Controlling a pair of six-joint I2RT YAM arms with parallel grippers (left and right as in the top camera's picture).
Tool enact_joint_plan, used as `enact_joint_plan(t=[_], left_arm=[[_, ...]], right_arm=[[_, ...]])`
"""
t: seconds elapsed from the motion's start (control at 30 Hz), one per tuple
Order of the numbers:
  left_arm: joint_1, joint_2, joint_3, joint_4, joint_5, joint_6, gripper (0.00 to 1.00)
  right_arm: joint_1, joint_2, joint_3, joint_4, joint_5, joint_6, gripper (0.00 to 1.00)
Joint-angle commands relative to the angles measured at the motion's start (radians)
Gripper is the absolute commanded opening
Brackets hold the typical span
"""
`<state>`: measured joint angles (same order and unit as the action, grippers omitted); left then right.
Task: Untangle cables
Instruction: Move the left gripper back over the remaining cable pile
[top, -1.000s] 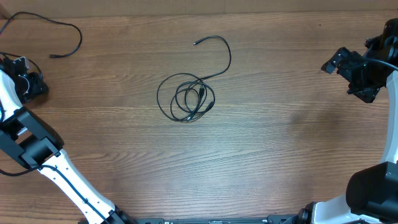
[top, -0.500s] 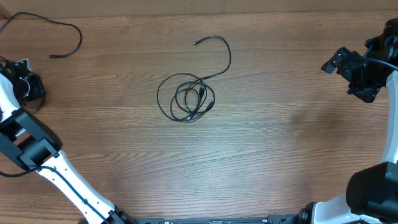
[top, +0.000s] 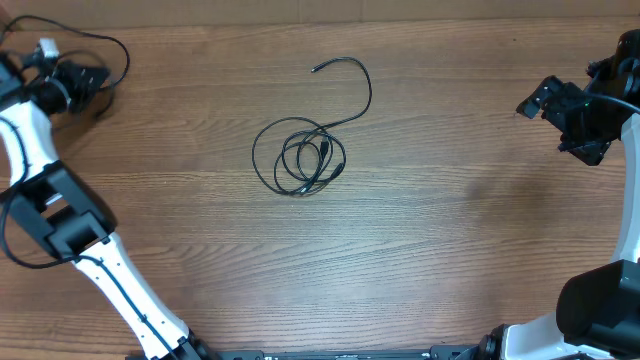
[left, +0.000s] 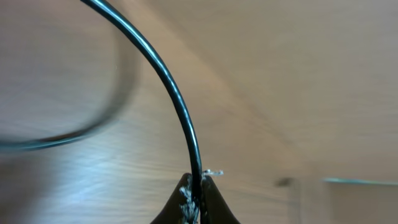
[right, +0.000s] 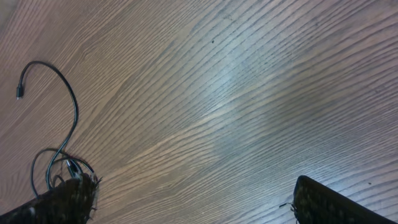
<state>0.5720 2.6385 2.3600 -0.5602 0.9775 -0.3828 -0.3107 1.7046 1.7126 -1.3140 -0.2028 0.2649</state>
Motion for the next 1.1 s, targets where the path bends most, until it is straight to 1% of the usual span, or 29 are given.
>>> enact_joint_plan(t=[0.0,0.03,0.1,0.17,0.2,0.23,0.27,0.3,0.43,0.5,0.57,0.63,0.73,0.77,0.83,0.9,1.07], left_arm=[[-0.072,0.011,0.059,0.087,0.109,-0.257,0.04],[-0.091,0.011,0.063,0.114,0.088,-0.28,0.04],[-0.128,0.011,0.063,0.151,0.027,-0.288,0.04],[-0.163,0.011,0.063,0.152,-0.043,-0.296,0.04],[-0.18,0.011,0.063,0.153,-0.065,-0.293,0.15],[-0.194,0.011,0.063,0.152,-0.08,-0.292,0.34],[-0.206,0.011,0.063,0.152,-0.095,-0.29,0.63],[-0.216,0.011,0.063,0.153,-0.106,-0.29,1.0],[-0.223,0.01,0.067,0.138,-0.12,-0.277,1.0],[-0.215,0.005,0.082,0.092,-0.12,-0.266,1.0],[-0.206,-0.01,0.113,0.011,-0.131,-0.209,1.0],[-0.204,-0.042,0.155,-0.109,-0.203,-0.134,1.0],[-0.209,-0.114,0.222,-0.289,-0.375,0.004,1.0],[-0.215,-0.142,0.238,-0.338,-0.425,0.032,1.0],[-0.23,-0.204,0.256,-0.421,-0.473,0.093,1.0],[-0.247,-0.253,0.256,-0.469,-0.465,0.13,1.0],[-0.331,-0.307,0.256,-0.654,-0.375,0.137,1.0]], right_arm=[[0.001,0.002,0.002,0.003,-0.001,-0.004,1.0],[0.001,0.002,0.002,0.003,0.0,-0.004,1.0],[0.001,0.002,0.002,0.003,0.0,-0.004,1.0],[0.001,0.002,0.002,0.003,0.0,-0.004,1.0],[0.001,0.002,0.002,0.003,0.0,-0.004,1.0],[0.001,0.002,0.002,0.003,0.0,-0.004,1.0],[0.001,0.002,0.002,0.003,0.0,-0.004,1.0],[0.001,0.002,0.002,0.003,0.0,-0.004,1.0],[0.001,0.002,0.002,0.003,0.0,-0.004,1.0],[0.001,0.002,0.002,0.003,0.0,-0.004,1.0],[0.001,0.002,0.002,0.003,0.0,-0.004,1.0],[0.001,0.002,0.002,0.003,0.0,-0.004,1.0],[0.001,0.002,0.002,0.003,0.0,-0.004,1.0],[0.001,0.002,0.002,0.003,0.0,-0.004,1.0],[0.001,0.002,0.002,0.003,-0.001,-0.004,1.0],[0.001,0.002,0.002,0.003,0.0,-0.004,1.0],[0.001,0.002,0.002,0.003,0.0,-0.004,1.0]])
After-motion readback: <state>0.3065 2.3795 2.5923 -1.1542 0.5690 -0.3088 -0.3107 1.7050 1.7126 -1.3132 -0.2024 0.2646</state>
